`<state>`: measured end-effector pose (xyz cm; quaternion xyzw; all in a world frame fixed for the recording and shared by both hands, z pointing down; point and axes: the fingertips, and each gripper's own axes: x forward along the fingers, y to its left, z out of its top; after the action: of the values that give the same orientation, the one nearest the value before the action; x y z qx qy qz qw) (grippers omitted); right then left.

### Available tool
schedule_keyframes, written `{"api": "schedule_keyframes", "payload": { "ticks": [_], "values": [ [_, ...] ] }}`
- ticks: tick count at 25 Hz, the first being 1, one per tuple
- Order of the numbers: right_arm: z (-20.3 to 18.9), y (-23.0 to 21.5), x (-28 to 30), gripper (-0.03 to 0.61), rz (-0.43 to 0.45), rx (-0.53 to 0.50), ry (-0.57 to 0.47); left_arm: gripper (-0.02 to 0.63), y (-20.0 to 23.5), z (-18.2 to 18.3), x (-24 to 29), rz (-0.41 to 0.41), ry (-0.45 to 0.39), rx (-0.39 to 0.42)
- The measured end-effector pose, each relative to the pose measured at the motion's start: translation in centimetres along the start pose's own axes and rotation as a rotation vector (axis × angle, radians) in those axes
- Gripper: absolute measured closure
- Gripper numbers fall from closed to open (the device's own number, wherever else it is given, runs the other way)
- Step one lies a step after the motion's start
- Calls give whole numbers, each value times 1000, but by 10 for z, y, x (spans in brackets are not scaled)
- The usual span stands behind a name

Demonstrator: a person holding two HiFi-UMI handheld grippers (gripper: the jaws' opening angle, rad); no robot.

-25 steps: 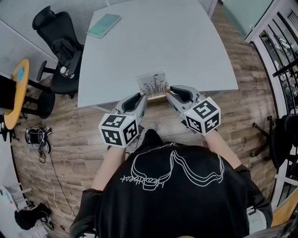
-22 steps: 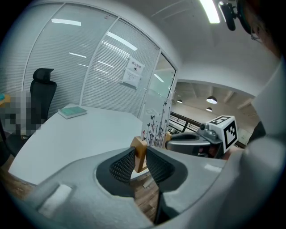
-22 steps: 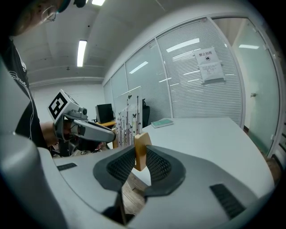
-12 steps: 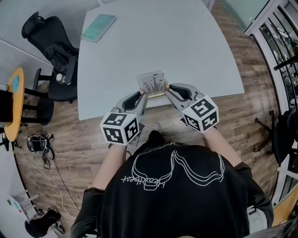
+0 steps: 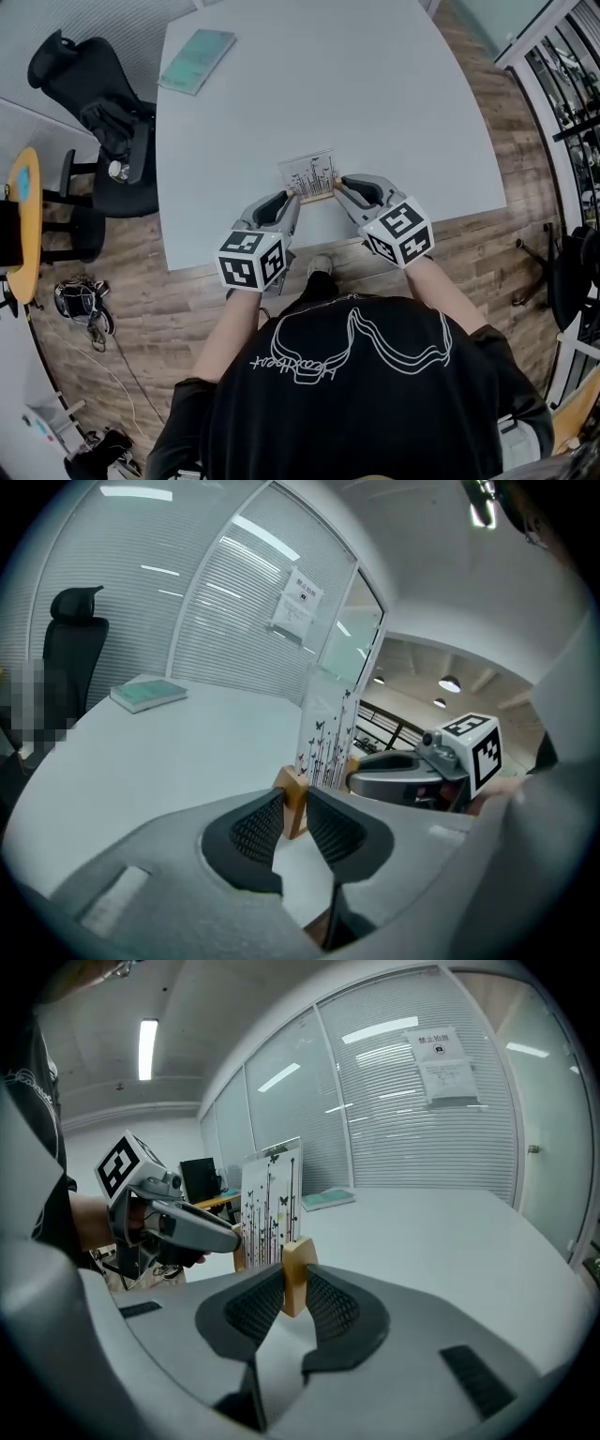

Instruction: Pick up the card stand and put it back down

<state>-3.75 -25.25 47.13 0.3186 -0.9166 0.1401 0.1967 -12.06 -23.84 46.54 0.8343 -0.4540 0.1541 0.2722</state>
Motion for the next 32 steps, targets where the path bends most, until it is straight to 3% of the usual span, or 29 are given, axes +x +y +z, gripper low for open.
{"api": "schedule_keyframes", "payload": {
  "ticks": [17,32],
  "values": [
    [-49,-28,86,502,-42,47,150,531,73,-40,60,-33,124,-15],
    [-67,-32,90,502,-99,40,181,531,74,-51,71,-53,142,56]
  ]
}}
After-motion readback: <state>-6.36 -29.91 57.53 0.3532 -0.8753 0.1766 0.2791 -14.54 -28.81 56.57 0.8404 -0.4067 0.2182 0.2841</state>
